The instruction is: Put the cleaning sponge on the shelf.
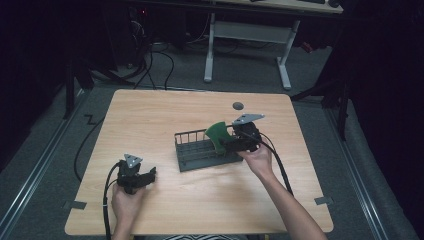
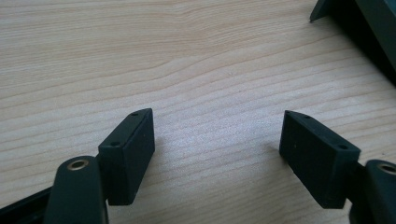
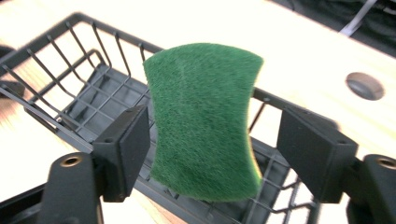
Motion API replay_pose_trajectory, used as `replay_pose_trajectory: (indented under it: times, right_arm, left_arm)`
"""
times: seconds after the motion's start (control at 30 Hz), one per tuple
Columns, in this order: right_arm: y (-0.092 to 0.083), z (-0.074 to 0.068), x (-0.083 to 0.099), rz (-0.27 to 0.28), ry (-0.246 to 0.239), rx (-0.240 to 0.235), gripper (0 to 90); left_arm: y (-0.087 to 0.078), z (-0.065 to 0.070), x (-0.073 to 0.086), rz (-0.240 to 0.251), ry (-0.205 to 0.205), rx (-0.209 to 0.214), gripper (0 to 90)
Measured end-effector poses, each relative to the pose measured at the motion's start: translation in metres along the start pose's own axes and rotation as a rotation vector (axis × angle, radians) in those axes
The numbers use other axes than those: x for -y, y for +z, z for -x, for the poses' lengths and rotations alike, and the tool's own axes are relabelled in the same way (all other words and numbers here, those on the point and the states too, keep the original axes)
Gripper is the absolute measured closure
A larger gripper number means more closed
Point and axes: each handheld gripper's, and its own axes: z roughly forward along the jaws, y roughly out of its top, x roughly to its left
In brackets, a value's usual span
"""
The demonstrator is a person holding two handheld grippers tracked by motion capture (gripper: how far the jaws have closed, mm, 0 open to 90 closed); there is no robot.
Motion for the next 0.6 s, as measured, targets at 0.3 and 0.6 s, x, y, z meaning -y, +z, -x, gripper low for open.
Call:
replay_pose_trajectory:
  times: [0.3, 0.6]
  right_arm:
    - [-0.028, 0.015, 0.011, 0.045, 0.049, 0.020, 29.2]
    - [-0.059, 0.031, 0.027, 0.088, 0.110, 0.035, 32.9]
  left_arm:
    - [0.000, 0.000, 0.000, 0.000, 0.000, 0.000, 27.2]
    - [0.000, 0.000, 0.000, 0.000, 0.000, 0.000, 27.1]
